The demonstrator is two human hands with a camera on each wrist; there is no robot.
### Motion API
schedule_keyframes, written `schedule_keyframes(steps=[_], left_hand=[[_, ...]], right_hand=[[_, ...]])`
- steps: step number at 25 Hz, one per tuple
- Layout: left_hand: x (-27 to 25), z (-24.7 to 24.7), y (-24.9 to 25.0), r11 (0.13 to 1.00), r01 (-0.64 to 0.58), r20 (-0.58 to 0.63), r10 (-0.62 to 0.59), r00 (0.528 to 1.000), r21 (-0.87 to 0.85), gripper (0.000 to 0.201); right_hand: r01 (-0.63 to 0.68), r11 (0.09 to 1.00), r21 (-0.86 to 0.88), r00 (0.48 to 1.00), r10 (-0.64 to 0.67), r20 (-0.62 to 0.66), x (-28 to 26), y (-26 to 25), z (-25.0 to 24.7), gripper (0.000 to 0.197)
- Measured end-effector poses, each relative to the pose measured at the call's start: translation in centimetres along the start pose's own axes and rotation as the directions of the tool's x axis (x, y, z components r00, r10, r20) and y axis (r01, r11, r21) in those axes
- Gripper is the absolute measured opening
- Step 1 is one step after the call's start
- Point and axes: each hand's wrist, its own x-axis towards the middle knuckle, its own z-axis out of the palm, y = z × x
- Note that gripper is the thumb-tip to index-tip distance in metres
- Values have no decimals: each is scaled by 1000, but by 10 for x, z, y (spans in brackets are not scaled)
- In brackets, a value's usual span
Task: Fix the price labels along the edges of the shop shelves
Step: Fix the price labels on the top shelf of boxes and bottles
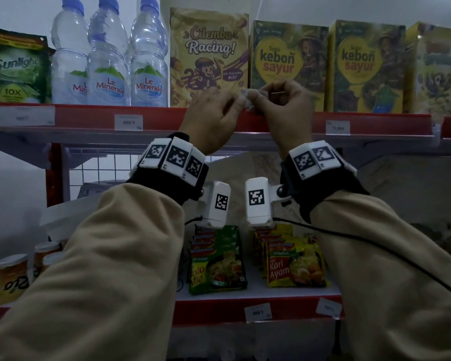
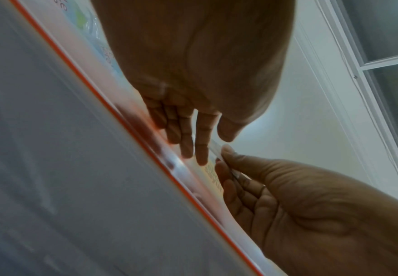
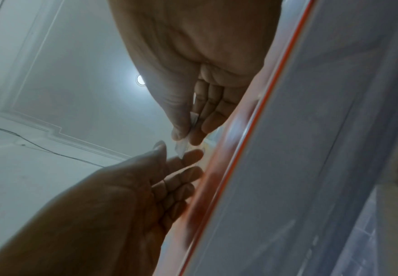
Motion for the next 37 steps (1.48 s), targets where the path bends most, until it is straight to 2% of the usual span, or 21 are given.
schedule_keyframes(steps=[4, 8, 10, 13, 15, 18, 21, 24, 26, 32, 37], left_hand=[[0, 4, -2, 1000, -15, -53, 16, 998, 20, 26], [2, 7, -2, 1000, -11, -87, 12, 996, 16, 22], [-1, 6, -1, 997, -29, -78, 35, 996, 74, 21], [-4, -1, 0, 977, -102, -14, 107, 994, 185, 23], [-1, -11, -4, 947, -144, 49, 136, 989, 287, 24], [6, -27, -14, 923, -107, 98, 75, 992, 370, 25], [9, -34, -20, 960, -36, 93, 10, 996, 278, 23], [8, -37, -25, 999, 38, -7, -37, 999, 39, 24], [6, -36, -27, 997, 58, -40, -60, 997, -46, 26], [4, -28, -27, 1000, -22, -74, 23, 997, 13, 29], [4, -26, -31, 989, -69, -37, 74, 997, 133, 25]], right_hand=[[-21, 998, 53, 997, 16, 78, -7, 4, 4, 18], [-31, 997, -69, 979, 44, 197, -2, 4, -8, 20], [11, 989, -149, 972, 25, 233, 3, 4, -14, 16], [86, 971, -223, 972, -32, 233, 7, 3, -20, 7], [120, 963, -240, 979, -75, 188, 8, 4, -17, 4], [160, 949, -273, 985, -134, 111, 13, 4, -4, 5], [202, 918, -342, 964, -125, 234, 20, 4, 9, 10], [256, 888, -381, 923, -108, 369, 23, 2, 15, 10], [270, 882, -387, 907, -99, 409, 25, 1, 14, 10], [285, 894, -347, 843, -62, 534, 24, -5, 8, 14], [269, 884, -382, 833, -15, 553, 27, -7, 6, 17]])
